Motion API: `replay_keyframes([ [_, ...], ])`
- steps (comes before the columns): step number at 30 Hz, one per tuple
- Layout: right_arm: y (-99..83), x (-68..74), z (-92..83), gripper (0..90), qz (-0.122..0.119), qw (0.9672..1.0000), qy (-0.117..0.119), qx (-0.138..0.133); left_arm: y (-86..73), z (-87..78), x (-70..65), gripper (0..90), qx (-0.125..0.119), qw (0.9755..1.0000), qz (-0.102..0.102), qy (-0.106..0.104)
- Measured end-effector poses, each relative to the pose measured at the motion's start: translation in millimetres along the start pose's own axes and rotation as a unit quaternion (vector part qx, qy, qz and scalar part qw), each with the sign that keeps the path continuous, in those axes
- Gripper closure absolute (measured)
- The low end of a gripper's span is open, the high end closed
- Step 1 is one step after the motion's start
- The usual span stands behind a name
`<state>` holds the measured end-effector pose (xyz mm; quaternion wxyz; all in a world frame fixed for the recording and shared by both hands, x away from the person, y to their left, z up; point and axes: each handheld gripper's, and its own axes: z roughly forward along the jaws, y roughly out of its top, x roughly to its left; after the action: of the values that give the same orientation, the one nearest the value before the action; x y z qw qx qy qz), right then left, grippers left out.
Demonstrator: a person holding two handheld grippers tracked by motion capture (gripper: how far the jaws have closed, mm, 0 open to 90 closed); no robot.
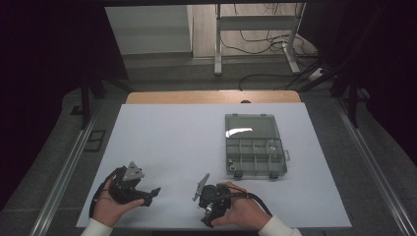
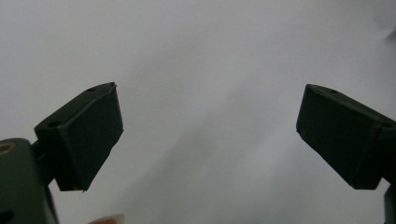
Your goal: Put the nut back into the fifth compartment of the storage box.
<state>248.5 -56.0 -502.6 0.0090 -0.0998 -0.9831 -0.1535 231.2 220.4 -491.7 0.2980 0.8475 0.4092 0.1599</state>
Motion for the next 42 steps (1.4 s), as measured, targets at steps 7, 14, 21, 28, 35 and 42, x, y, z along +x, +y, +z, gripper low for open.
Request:
replay_keyframes([
  [7,1.0,2.4,2.6,46.1,-0.009,0.9998,-0.016,0.007,0.0,-0.1,0.0,7.5,0.0,1.0,0.0,0.0],
  [14,1.1,3.3,1.1,63.8,-0.011,0.9997,-0.02,0.008,0.1,0.0,-0.2,7.5,-0.001,1.0,0.0,0.0],
  [21,1.3,2.8,0.5,69.6,-0.018,0.9997,-0.015,0.01,0.2,-0.3,-0.4,7.5,-0.001,1.0,0.0,0.0],
  [28,1.5,2.4,0.5,69.8,-0.016,0.9998,-0.013,0.007,0.2,-0.3,-0.2,7.5,-0.001,1.0,0.0,0.001],
  [35,1.1,-0.6,-4.1,69.8,-0.017,0.9997,-0.019,0.0,0.0,-0.4,0.1,7.5,-0.001,1.0,0.0,0.0],
  [42,-0.4,-4.5,-10.7,69.9,0.0,0.9998,-0.012,-0.018,0.0,-0.3,0.0,7.5,0.0,1.0,0.0,0.0],
])
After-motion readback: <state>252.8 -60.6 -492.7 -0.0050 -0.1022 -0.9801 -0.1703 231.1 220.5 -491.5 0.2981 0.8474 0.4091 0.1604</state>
